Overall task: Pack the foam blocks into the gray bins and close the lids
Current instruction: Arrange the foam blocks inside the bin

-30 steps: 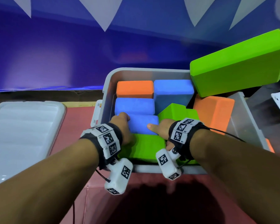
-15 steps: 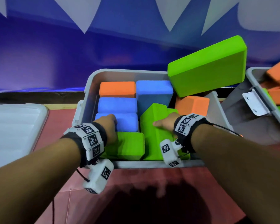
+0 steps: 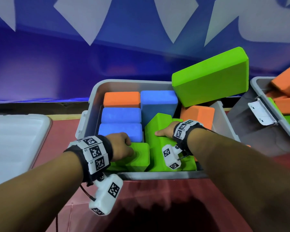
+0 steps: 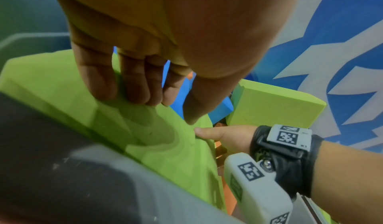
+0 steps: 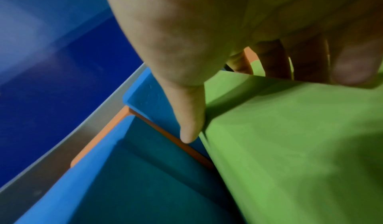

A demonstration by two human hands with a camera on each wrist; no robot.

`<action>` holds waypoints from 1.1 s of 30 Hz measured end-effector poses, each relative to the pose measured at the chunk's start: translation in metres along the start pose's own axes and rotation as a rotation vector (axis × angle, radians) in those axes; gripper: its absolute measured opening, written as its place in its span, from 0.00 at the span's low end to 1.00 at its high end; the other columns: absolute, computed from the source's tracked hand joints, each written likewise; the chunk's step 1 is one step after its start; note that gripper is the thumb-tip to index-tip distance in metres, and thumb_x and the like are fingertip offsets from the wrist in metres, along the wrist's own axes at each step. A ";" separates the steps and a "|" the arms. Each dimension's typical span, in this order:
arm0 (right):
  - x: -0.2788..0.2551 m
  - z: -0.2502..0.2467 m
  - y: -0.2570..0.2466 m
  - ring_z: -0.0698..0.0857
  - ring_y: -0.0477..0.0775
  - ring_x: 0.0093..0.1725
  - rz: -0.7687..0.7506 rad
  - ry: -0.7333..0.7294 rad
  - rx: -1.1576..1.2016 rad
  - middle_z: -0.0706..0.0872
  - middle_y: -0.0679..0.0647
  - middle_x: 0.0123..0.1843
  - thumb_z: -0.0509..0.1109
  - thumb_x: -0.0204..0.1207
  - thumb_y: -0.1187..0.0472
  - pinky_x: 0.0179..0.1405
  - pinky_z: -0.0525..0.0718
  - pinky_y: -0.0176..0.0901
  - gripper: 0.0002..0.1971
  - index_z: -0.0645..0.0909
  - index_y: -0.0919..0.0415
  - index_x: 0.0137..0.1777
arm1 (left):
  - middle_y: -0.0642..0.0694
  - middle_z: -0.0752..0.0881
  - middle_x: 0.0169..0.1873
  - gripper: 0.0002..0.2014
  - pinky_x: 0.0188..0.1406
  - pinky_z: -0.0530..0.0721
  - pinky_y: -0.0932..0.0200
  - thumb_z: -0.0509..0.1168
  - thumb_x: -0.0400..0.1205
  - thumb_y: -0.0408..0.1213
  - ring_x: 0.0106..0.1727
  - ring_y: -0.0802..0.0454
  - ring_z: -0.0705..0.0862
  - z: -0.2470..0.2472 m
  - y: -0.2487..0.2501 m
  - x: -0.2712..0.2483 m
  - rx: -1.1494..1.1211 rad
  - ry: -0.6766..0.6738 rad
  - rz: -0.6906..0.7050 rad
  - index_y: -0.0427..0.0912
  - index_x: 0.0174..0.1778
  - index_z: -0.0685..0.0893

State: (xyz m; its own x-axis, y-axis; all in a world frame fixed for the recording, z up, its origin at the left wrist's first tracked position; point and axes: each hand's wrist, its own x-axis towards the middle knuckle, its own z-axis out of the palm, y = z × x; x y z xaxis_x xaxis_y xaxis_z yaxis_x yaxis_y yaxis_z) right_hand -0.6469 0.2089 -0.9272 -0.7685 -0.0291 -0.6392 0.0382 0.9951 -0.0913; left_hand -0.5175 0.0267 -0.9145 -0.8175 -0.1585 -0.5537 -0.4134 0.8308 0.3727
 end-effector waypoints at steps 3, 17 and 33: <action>0.001 0.003 -0.003 0.83 0.63 0.61 -0.020 0.010 -0.051 0.83 0.61 0.64 0.71 0.67 0.32 0.63 0.80 0.49 0.39 0.79 0.62 0.68 | 0.50 0.85 0.49 0.11 0.51 0.83 0.58 0.70 0.75 0.44 0.50 0.48 0.85 0.004 -0.004 -0.001 -0.025 0.034 -0.026 0.53 0.49 0.77; -0.044 -0.081 0.056 0.85 0.57 0.47 -0.293 0.168 0.360 0.86 0.55 0.50 0.84 0.58 0.64 0.45 0.82 0.45 0.36 0.69 0.59 0.65 | 0.39 0.87 0.51 0.35 0.40 0.88 0.49 0.78 0.66 0.51 0.41 0.40 0.87 -0.019 0.016 -0.003 -0.483 0.077 -0.082 0.52 0.67 0.71; -0.014 -0.056 0.075 0.86 0.53 0.39 -0.387 -0.040 0.756 0.82 0.67 0.66 0.59 0.72 0.87 0.29 0.78 0.38 0.36 0.67 0.62 0.79 | 0.53 0.77 0.59 0.47 0.57 0.74 0.65 0.83 0.65 0.37 0.59 0.52 0.78 -0.039 0.070 0.005 -0.444 0.442 0.238 0.55 0.78 0.68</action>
State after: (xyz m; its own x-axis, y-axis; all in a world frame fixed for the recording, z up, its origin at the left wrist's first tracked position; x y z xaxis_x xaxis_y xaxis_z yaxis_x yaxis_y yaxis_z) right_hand -0.6695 0.2894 -0.8824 -0.7927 -0.3718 -0.4832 0.2052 0.5836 -0.7857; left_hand -0.5664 0.0633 -0.8626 -0.9550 -0.2801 -0.0971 -0.2504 0.5866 0.7702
